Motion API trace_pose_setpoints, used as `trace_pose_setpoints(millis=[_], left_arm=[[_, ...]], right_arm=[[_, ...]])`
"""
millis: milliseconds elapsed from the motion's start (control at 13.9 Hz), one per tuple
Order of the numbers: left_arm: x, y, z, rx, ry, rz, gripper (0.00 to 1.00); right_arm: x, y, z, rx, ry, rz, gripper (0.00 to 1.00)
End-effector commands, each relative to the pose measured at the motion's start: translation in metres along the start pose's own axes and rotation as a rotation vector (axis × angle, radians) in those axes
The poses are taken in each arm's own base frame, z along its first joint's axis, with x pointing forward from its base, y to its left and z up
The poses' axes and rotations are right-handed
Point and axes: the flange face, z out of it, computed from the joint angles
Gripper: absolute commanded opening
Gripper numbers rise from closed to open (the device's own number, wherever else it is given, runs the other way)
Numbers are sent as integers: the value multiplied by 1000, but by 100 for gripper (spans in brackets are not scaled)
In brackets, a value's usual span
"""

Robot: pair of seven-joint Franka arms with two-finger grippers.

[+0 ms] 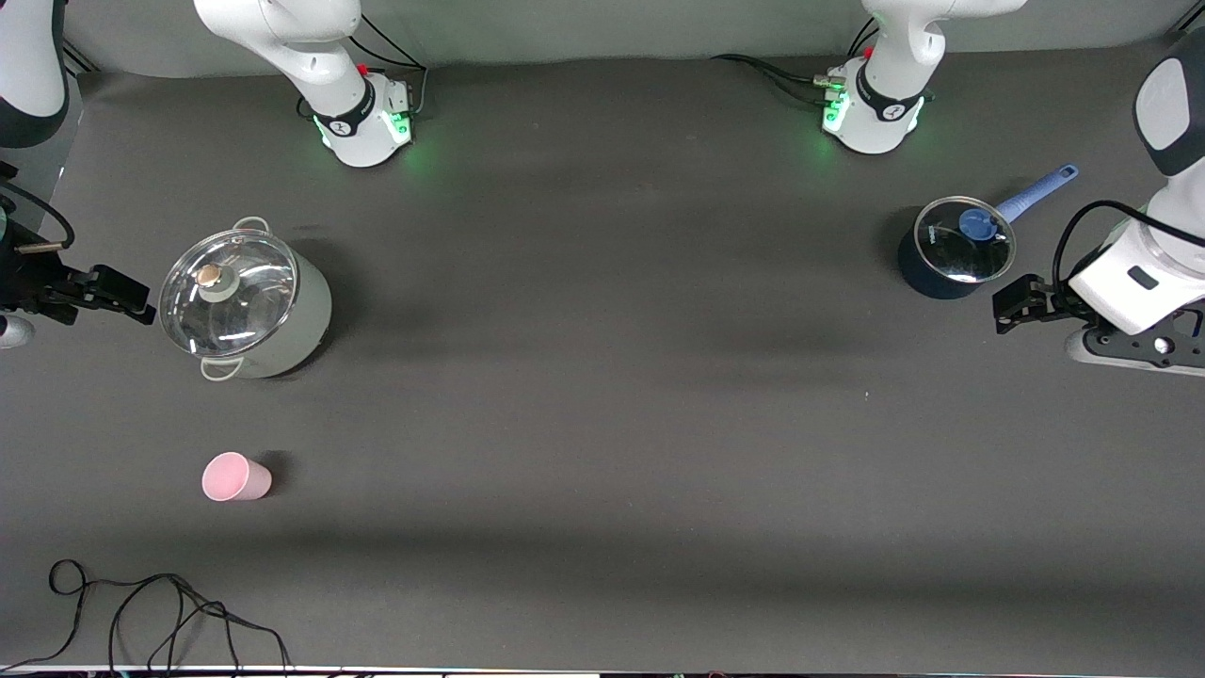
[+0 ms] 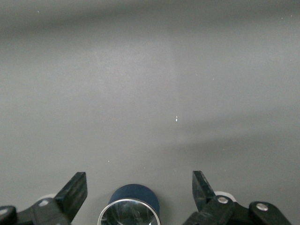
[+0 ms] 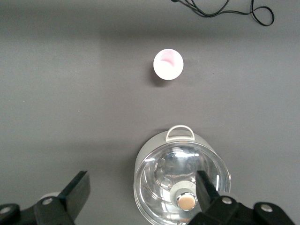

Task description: Transfer pink cup from left to right arm

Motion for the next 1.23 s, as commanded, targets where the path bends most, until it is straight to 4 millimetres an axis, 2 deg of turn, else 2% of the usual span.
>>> trace_pose_setpoints(millis=[0,144,433,577,866,1155], left_arm=[[4,0,-7,-13,-29,2,100],[1,-4,-2,-16,-50,7,100],[0,-1,5,-20,-51,7,100],[3,1,-8,-19,-37,14,100],[-2,11,-20,-21,-64,14,100],[-3,11,-29,-20,-61,25,100]], right_arm=[[3,-4,-6,19,-12,15,100],[3,-13,-5,19,-14,0,100],[2,-2,-5,21,-15,19,100],[2,-3,-7,26,-11,18,100],[1,-3,-5,26,-20,9,100],[1,-7,-5,27,-25,5,100]])
